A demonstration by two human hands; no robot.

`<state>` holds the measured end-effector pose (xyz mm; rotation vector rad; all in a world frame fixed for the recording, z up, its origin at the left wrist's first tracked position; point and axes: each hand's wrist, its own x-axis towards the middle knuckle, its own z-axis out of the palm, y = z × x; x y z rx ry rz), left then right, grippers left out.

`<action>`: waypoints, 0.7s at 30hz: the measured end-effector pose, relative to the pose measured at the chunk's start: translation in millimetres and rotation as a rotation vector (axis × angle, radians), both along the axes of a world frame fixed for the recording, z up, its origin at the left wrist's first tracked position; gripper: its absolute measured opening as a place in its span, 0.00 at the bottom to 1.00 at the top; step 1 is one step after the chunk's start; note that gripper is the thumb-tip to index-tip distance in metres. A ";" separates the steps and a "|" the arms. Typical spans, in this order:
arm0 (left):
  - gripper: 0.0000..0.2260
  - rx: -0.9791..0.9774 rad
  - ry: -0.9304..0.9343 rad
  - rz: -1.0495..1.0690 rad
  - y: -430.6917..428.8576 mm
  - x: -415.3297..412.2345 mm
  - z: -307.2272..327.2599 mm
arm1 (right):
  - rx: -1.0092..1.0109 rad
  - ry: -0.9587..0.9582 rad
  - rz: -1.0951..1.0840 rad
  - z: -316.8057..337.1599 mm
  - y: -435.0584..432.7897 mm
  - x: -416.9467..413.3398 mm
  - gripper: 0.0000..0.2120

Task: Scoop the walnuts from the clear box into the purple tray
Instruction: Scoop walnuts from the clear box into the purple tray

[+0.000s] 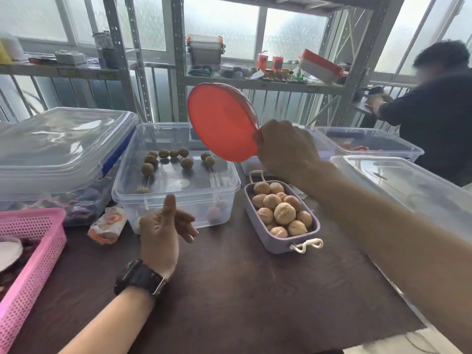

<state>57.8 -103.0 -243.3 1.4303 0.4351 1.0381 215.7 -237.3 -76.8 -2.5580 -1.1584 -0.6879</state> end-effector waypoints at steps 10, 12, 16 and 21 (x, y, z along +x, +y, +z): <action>0.26 -0.268 -0.135 0.145 7.8 0.3 8.5 | -0.147 -0.067 0.070 -18.0 126.9 8.1 0.04; 0.25 -0.270 -0.126 0.192 9.5 2.4 8.8 | -0.196 -0.085 0.061 -22.5 147.8 12.4 0.07; 0.26 -0.280 -0.117 0.207 11.1 5.1 7.7 | -0.288 -0.214 0.033 -33.7 179.8 16.8 0.07; 0.26 -0.300 -0.109 0.211 12.5 6.9 5.5 | -0.441 -0.286 0.073 -47.9 200.6 18.0 0.09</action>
